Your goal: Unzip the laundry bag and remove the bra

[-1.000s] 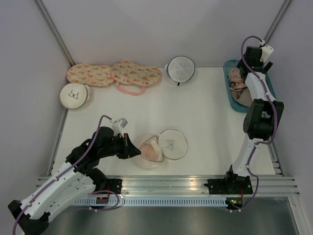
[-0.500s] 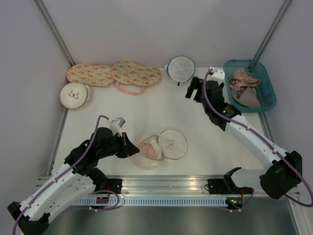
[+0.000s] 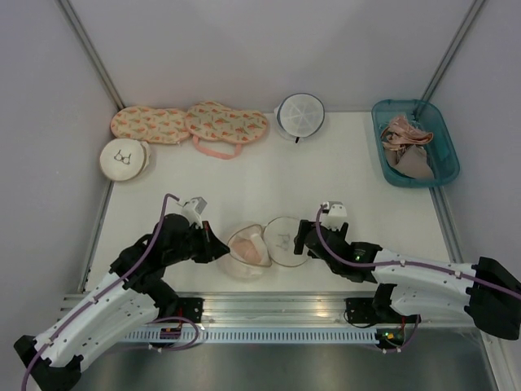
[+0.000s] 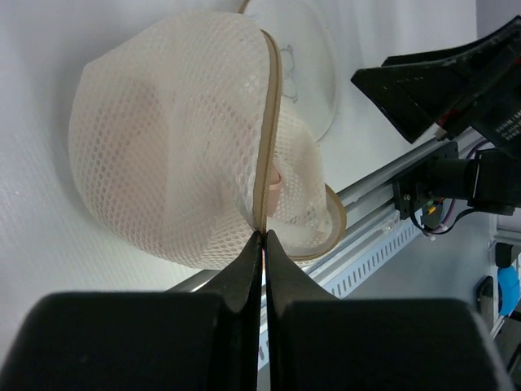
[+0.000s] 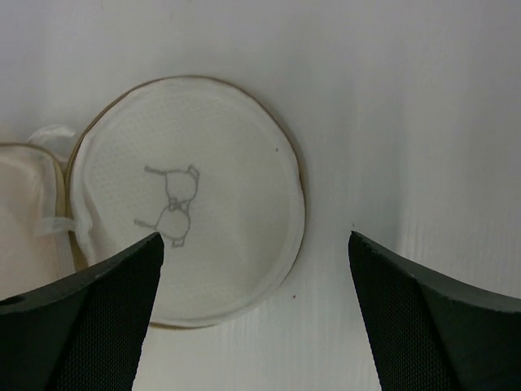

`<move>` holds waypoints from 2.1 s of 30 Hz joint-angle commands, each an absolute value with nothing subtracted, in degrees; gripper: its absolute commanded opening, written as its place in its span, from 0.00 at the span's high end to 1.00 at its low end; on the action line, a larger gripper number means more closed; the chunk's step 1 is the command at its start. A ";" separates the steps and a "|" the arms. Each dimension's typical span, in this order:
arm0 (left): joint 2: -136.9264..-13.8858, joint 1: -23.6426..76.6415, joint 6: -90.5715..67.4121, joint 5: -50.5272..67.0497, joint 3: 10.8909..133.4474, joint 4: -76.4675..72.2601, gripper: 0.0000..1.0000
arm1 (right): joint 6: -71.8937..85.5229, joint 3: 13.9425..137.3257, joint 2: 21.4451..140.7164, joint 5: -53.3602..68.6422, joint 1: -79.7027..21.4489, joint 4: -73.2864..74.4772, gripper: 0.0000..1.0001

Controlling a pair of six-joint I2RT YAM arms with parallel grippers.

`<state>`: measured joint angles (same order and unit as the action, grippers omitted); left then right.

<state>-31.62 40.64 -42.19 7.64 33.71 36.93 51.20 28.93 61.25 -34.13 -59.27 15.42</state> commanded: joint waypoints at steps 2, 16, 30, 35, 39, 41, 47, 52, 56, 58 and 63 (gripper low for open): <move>-32.86 40.96 -44.03 7.29 31.64 34.98 0.98 | 57.05 26.63 55.29 -34.90 -63.36 9.60 0.03; -31.82 40.96 -45.44 10.02 29.62 33.40 0.98 | 46.33 42.08 75.21 -26.72 -70.57 -6.41 0.14; -29.44 40.96 -45.97 10.02 29.09 33.66 0.98 | 48.51 48.25 85.07 -23.91 -76.02 -6.86 0.68; -29.36 40.96 -45.97 9.76 29.44 33.84 0.98 | 50.18 50.36 89.29 -24.26 -78.66 -2.03 0.68; -29.18 40.96 -46.05 9.49 29.44 33.84 0.98 | 49.93 54.12 93.24 -25.05 -81.90 5.33 0.40; -29.35 40.96 -46.14 9.41 29.53 33.75 0.98 | 49.22 58.16 96.13 -26.19 -82.70 9.30 0.16; -29.18 40.96 -46.05 9.58 29.88 33.84 0.98 | 48.34 63.81 103.26 -28.39 -83.67 18.11 0.09; -28.48 40.96 -46.32 9.75 29.62 33.93 0.98 | 49.13 64.34 105.82 -29.44 -83.76 18.81 0.23; -28.30 40.96 -46.41 9.84 29.62 34.10 0.98 | 49.04 64.25 106.26 -30.67 -83.67 18.63 0.46; -28.21 40.96 -46.41 9.93 29.71 34.10 0.98 | 48.96 64.25 105.82 -31.20 -83.67 18.19 0.81; -28.04 40.96 -46.41 10.20 29.62 34.19 0.98 | 47.90 64.25 102.05 -32.78 -84.20 18.02 0.99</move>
<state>-28.58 40.64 -44.82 8.64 28.75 36.95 48.73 63.29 104.71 -30.87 -83.53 17.08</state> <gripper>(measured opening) 0.022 0.030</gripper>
